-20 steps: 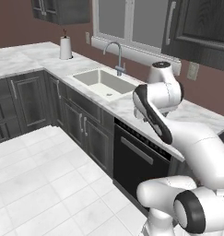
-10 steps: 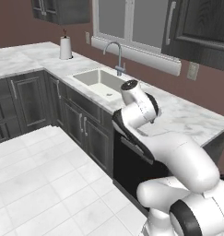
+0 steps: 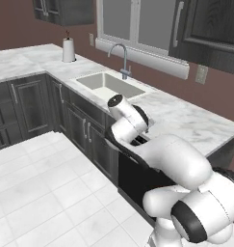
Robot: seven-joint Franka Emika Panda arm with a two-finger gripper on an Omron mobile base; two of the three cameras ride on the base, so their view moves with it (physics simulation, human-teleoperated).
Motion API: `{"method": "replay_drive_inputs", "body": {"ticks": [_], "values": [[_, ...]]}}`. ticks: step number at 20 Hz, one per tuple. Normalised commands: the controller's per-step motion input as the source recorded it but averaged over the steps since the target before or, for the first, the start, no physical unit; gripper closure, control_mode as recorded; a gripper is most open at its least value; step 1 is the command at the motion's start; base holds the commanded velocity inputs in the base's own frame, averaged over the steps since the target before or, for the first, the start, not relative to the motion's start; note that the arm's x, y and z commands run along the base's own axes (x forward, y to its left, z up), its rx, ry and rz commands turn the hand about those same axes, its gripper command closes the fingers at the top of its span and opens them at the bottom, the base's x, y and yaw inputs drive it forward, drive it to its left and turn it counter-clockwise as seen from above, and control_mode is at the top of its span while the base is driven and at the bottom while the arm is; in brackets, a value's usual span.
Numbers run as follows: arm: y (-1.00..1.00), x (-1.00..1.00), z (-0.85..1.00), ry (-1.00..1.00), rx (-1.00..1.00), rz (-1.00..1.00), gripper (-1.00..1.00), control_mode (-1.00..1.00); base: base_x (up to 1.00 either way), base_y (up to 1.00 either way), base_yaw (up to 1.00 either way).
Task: Open the dishwasher door and pull out the top rack.
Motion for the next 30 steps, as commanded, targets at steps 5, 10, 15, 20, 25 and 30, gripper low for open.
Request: {"method": "replay_drive_inputs", "body": {"ticks": [5,10,15,20,25,30], "values": [[0.14,0.22,-0.38,0.0,-0.11,0.0,-1.0,-1.0,0.0,0.0,0.0],[0.0,0.18,-0.48,-0.06,-0.17,0.0,-1.0,-1.0,0.0,0.0,0.0],[0.0,0.23,-0.49,-0.08,-0.2,0.0,-1.0,-1.0,0.0,0.0,0.0],[0.0,0.21,-0.44,-0.03,-0.16,-0.01,-1.0,-1.0,0.0,0.0,0.0],[-0.07,0.21,-0.29,0.0,-0.09,-0.04,-1.0,-1.0,0.0,0.0,0.0],[-0.05,0.24,-0.26,0.0,-0.07,-0.05,-1.0,-1.0,0.0,0.0,0.0]]}}
